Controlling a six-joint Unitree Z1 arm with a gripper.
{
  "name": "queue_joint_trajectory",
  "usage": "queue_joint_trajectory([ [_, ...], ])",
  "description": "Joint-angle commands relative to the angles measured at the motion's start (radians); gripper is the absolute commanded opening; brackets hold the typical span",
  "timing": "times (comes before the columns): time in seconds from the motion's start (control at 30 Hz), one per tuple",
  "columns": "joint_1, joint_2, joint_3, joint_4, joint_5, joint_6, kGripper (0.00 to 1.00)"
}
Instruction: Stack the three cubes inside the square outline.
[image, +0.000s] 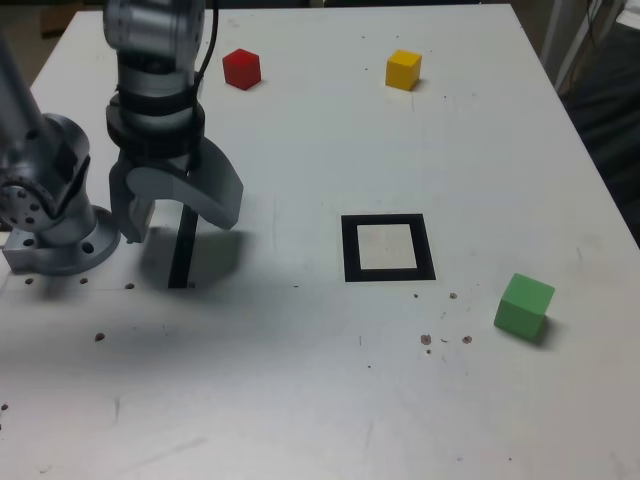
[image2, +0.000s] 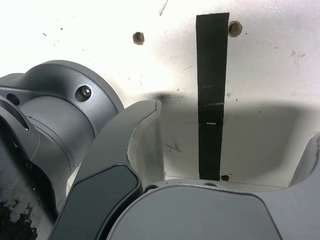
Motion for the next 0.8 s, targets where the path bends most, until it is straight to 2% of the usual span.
queue_joint_trajectory([
  [0.0, -0.002, -0.006, 0.003, -0.002, 0.001, -0.001, 1.0],
  [0.5, -0.002, -0.007, 0.003, 0.0, 0.002, -0.001, 1.0],
  [0.77, -0.001, -0.001, -0.006, 0.019, 0.018, 0.024, 1.0],
])
